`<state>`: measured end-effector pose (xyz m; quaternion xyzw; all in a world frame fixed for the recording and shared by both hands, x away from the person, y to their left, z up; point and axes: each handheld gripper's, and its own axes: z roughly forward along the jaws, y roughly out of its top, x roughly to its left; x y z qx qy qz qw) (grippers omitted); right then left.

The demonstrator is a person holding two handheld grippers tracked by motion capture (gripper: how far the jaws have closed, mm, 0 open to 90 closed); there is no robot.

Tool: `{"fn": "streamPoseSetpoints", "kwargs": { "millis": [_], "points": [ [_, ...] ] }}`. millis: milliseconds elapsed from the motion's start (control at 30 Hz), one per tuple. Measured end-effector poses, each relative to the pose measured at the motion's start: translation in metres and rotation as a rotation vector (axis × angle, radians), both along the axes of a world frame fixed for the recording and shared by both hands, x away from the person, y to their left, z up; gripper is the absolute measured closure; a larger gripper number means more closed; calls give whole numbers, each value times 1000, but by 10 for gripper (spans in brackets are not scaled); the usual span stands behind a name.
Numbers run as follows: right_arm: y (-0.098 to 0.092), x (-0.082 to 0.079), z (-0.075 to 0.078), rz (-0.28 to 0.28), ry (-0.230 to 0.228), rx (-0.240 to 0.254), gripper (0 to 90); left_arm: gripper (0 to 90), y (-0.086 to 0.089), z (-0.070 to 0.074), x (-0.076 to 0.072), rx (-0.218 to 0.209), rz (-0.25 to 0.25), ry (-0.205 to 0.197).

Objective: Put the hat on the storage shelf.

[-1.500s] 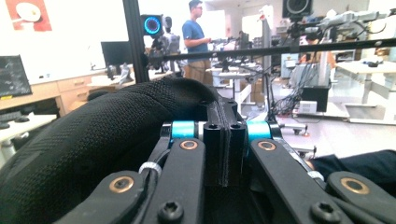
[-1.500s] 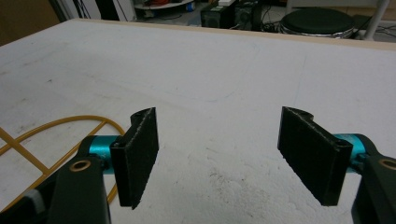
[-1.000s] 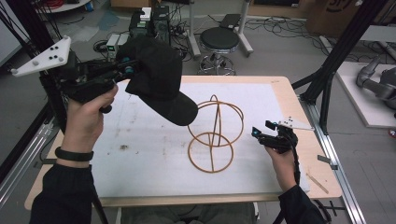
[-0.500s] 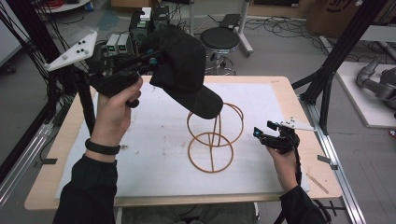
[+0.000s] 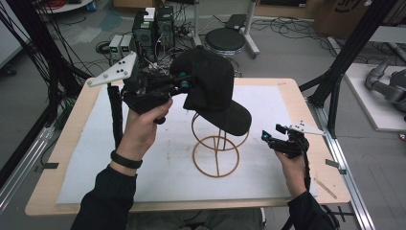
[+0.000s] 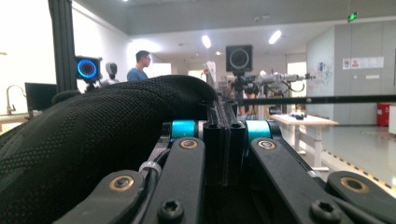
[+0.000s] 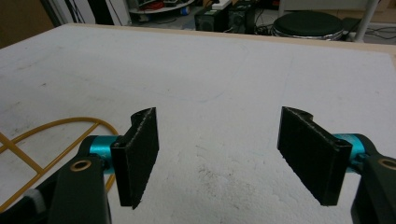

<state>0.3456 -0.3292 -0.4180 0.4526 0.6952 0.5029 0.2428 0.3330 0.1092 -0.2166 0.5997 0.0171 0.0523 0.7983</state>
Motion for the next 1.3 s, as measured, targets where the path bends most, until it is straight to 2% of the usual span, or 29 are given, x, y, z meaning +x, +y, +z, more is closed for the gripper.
{"fn": "streamPoseSetpoints", "kwargs": {
  "millis": [167, 400, 533, 633, 667, 700, 800, 833, 1033, 1133, 1267, 1300],
  "points": [
    [-1, 0, 0, -9, -2, 2, 292, 894, -8, -18, -5, 41, -22, 24],
    [-1, 0, 0, -9, -7, 1, 292, 893, -15, -28, -7, 97, -32, 42],
    [-1, -1, 0, -12, -5, 2, 292, 893, -18, -28, -10, 130, -11, 42],
    [-1, -1, 0, -13, -4, 2, 292, 893, -21, -30, -8, 159, -1, 65],
    [-1, 0, 0, -13, -6, 0, 292, 893, -21, -30, -8, 159, -1, 65],
    [-1, -1, 0, -11, -7, -1, 292, 893, -23, -32, -8, 179, 5, 65],
    [-1, -1, 1, -11, -7, -2, 292, 893, -24, -34, -8, 203, 5, 77],
    [-1, -1, 0, -12, -7, 0, 292, 893, -26, -36, -7, 236, 17, 83],
    [-1, -1, 0, -13, -5, 1, 292, 892, -27, -44, -7, 258, 10, 106],
    [-2, -1, 0, -14, -5, 1, 292, 892, -27, -51, -9, 292, 22, 109],
    [-2, -1, 0, -17, -6, -2, 292, 891, -25, -61, -11, 309, 26, 118],
    [-2, -1, 0, -17, -4, -2, 292, 891, -24, -64, -13, 327, 38, 117]
  ]
}}
